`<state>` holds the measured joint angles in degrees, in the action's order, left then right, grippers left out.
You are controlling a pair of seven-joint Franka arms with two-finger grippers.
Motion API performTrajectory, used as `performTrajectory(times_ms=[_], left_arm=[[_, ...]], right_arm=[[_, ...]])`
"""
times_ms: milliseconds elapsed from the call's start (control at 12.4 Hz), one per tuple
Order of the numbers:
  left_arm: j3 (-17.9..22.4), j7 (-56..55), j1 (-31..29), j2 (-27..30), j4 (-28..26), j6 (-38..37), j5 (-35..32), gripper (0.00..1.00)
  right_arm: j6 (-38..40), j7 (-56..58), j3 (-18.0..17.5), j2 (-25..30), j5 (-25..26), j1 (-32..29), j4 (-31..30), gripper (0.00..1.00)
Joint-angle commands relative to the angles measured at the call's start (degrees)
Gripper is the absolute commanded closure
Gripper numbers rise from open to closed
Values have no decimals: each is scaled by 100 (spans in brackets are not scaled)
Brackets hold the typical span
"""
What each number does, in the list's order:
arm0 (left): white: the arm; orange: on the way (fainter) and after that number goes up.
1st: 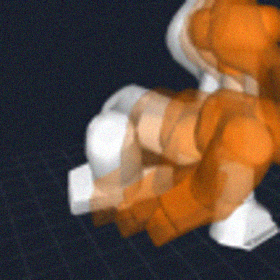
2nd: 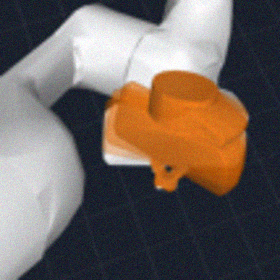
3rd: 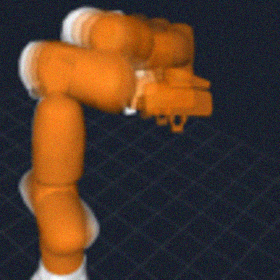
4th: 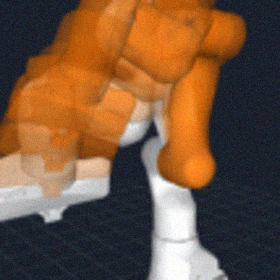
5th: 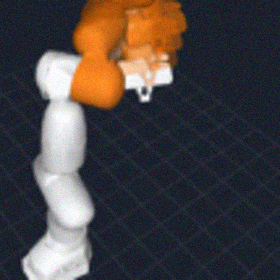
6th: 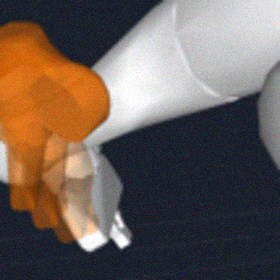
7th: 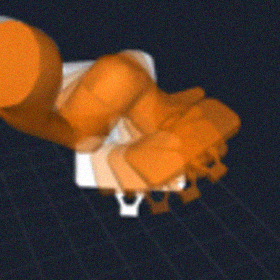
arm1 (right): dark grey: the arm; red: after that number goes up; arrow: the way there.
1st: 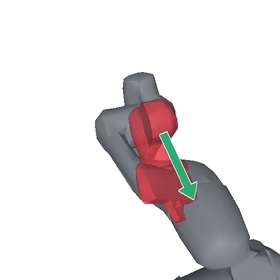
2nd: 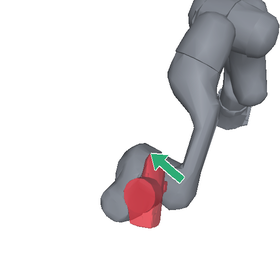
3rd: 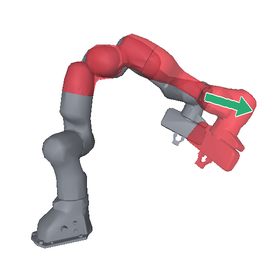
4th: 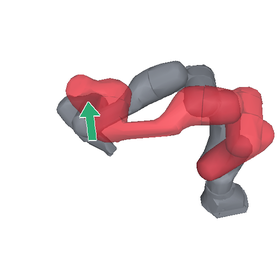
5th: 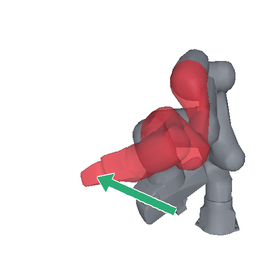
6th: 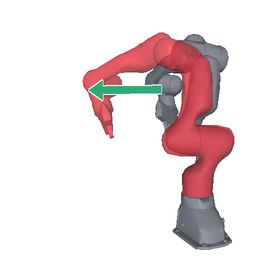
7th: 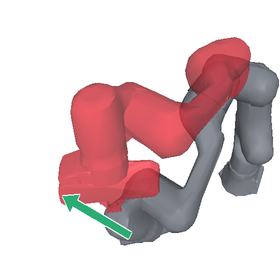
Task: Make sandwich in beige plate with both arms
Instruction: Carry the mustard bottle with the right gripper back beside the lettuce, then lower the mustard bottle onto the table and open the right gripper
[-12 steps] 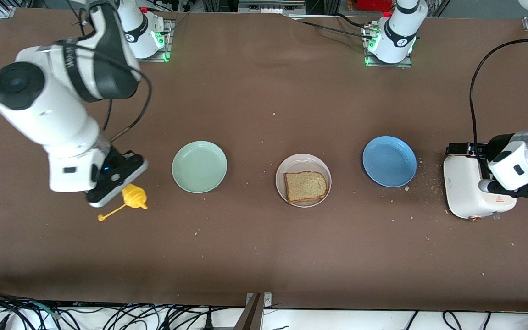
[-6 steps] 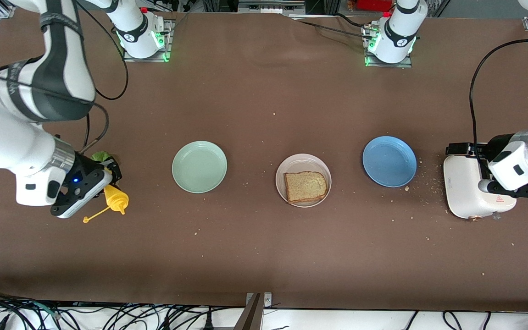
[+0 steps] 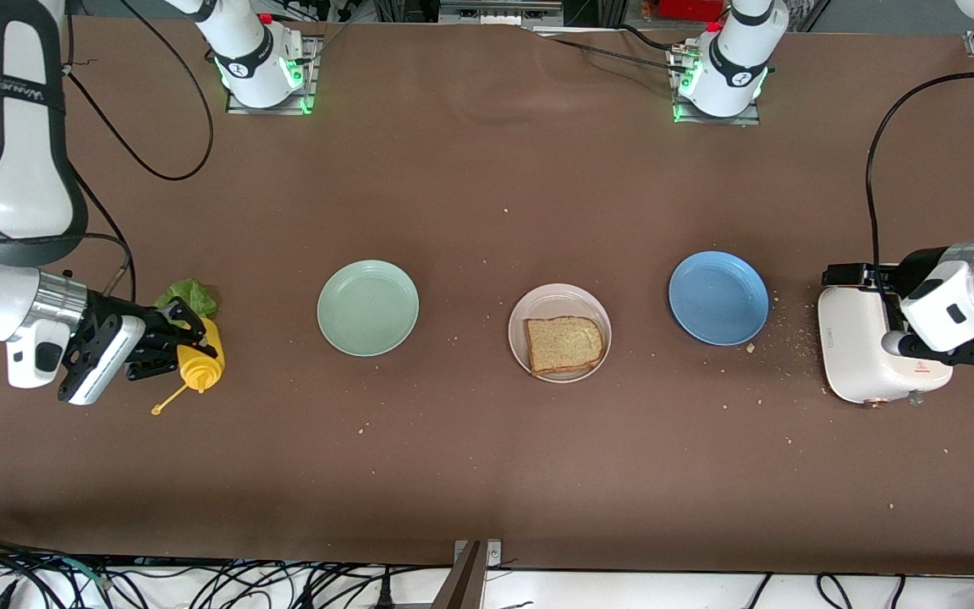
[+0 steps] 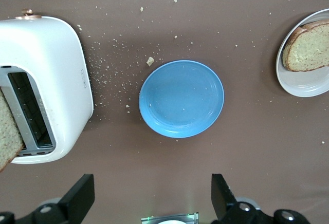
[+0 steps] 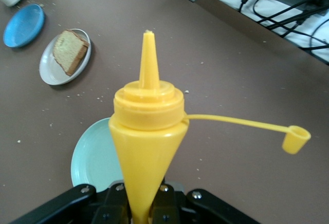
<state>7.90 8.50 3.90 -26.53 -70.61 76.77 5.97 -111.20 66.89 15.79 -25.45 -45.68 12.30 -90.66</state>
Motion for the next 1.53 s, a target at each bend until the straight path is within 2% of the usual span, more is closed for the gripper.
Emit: performTrajectory(times_ms=[0, 161, 563, 804, 1045, 1447], left_arm=[[-7, 20, 41, 34, 13, -56, -201, 0], [-7, 20, 41, 34, 13, -56, -201, 0], [-7, 20, 41, 34, 13, -56, -201, 0], [-7, 20, 41, 34, 13, -56, -201, 0], [-7, 20, 41, 34, 13, -56, -201, 0], [-7, 20, 49, 25, 13, -56, -201, 0]], right_arm=[[-393, 1216, -269, 576, -877, -219, -1241, 100], [-385, 2585, -269, 567, -1590, -333, -1768, 100], [-27, 5145, -270, 393, -2497, -719, -2781, 100], [510, 6385, -269, 33, -2919, -975, -2940, 100], [1045, 7565, -269, -608, -3490, -1142, -2896, 100], [1197, 8147, -261, -803, -3588, -1247, -2844, 100]])
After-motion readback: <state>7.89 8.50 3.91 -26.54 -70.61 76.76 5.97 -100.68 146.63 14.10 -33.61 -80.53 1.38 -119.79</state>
